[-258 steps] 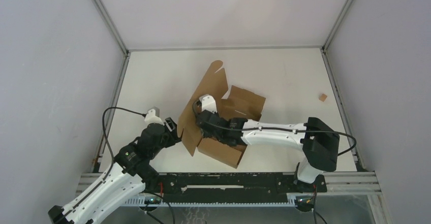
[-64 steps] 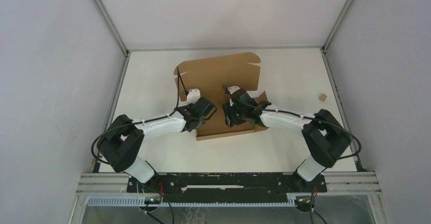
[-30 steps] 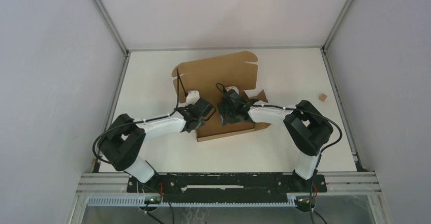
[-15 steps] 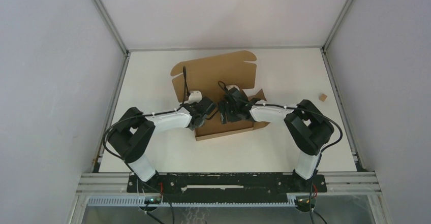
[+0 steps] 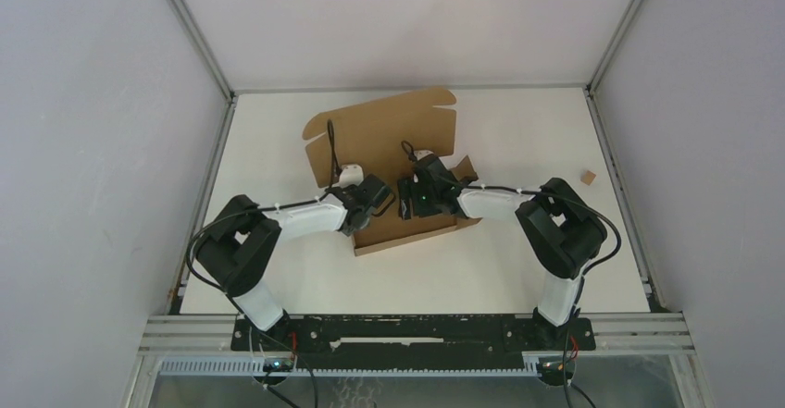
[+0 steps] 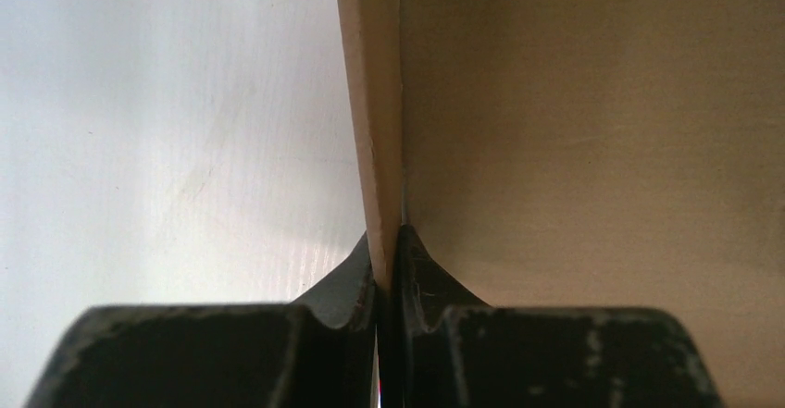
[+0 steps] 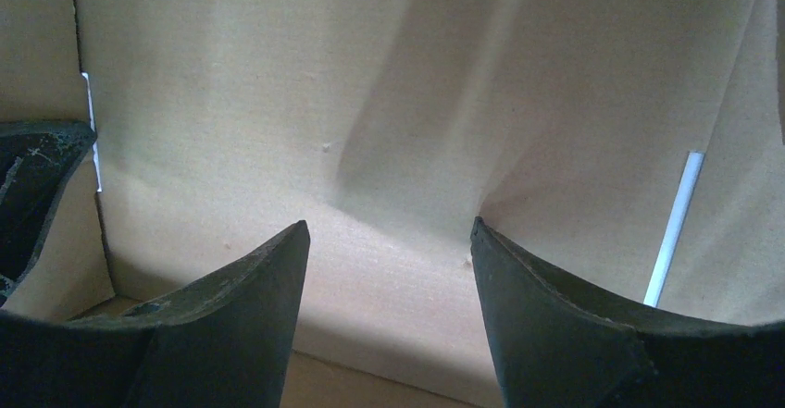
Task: Fold the paper box
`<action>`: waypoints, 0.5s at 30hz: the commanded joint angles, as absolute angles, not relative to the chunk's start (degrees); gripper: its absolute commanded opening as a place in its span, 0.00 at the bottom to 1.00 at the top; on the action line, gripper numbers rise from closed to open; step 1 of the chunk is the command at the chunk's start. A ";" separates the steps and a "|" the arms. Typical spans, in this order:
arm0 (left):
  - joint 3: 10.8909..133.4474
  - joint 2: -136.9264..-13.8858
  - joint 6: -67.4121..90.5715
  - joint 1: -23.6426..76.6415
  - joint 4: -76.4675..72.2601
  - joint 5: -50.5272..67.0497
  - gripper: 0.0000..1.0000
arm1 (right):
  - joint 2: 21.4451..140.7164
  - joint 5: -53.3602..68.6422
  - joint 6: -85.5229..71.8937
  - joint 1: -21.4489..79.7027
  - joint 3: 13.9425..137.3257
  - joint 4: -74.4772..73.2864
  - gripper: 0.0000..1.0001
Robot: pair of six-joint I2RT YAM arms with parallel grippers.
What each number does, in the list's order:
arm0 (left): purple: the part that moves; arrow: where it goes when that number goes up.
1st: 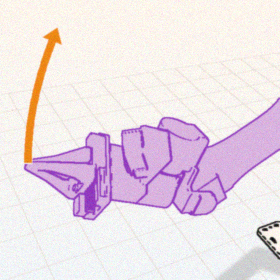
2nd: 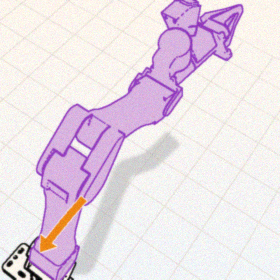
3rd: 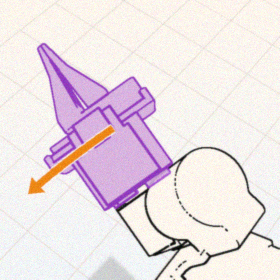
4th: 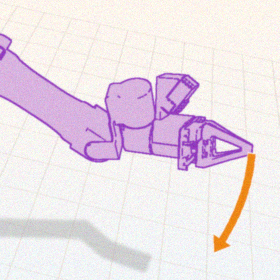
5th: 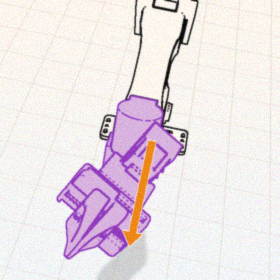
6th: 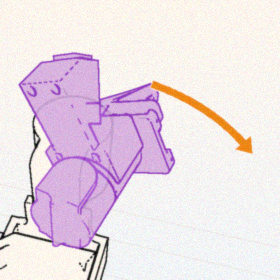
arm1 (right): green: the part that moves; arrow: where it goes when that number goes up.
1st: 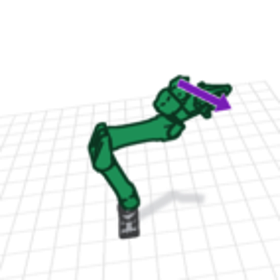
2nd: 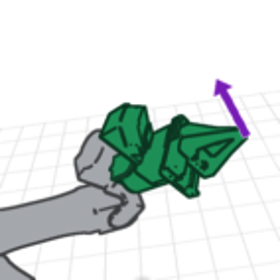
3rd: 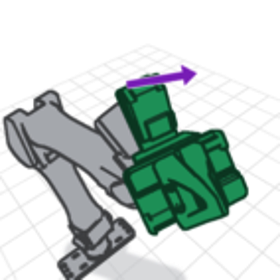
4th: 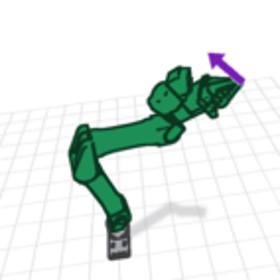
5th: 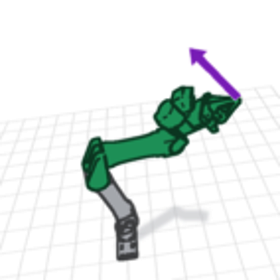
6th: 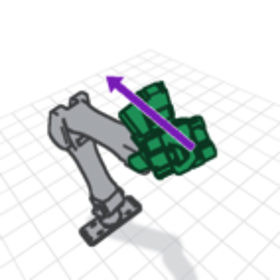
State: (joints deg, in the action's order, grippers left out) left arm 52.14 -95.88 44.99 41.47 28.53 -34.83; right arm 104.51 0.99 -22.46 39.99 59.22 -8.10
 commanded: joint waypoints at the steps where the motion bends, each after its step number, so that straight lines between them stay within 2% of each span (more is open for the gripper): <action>1: 51.35 -95.00 39.79 39.45 39.87 -40.29 0.10 | 111.18 -3.38 -20.59 37.27 55.63 -18.16 0.75; 3: 51.45 -94.76 39.48 38.57 39.91 -39.06 0.10 | 111.59 -3.34 -20.48 37.28 56.04 -18.47 0.74; 9: 53.05 -94.61 38.19 37.71 42.14 -37.44 0.01 | 112.04 -3.52 -20.42 37.22 56.20 -18.48 0.74; 15: 53.21 -96.55 38.06 37.93 43.05 -35.41 0.00 | 112.16 -3.55 -20.57 37.32 56.10 -18.58 0.74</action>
